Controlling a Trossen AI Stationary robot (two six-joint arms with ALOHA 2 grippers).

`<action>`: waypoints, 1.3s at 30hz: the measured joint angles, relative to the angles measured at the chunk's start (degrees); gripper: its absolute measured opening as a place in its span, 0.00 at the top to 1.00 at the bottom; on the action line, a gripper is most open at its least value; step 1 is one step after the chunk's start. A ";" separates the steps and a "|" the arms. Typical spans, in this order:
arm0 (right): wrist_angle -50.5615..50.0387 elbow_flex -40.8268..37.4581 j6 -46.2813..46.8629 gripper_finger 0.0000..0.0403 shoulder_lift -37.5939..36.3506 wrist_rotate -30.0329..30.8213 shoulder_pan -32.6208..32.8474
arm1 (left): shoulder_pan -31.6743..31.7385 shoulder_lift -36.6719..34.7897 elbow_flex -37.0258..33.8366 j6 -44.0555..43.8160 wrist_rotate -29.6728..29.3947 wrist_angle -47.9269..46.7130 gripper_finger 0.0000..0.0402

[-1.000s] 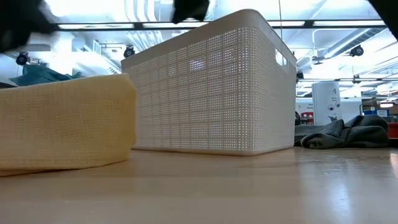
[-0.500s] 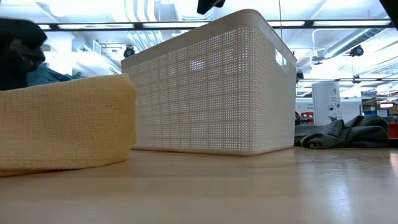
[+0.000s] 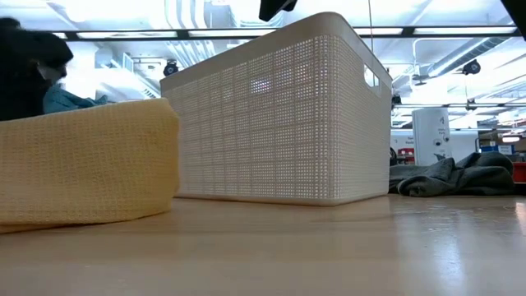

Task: Fold towel
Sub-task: Stack the yellow towel on top of the brown squared towel

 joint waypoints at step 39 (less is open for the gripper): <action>1.89 -2.98 -0.09 0.33 0.24 0.00 0.09 | 1.71 7.27 -0.56 2.53 10.73 -1.35 0.86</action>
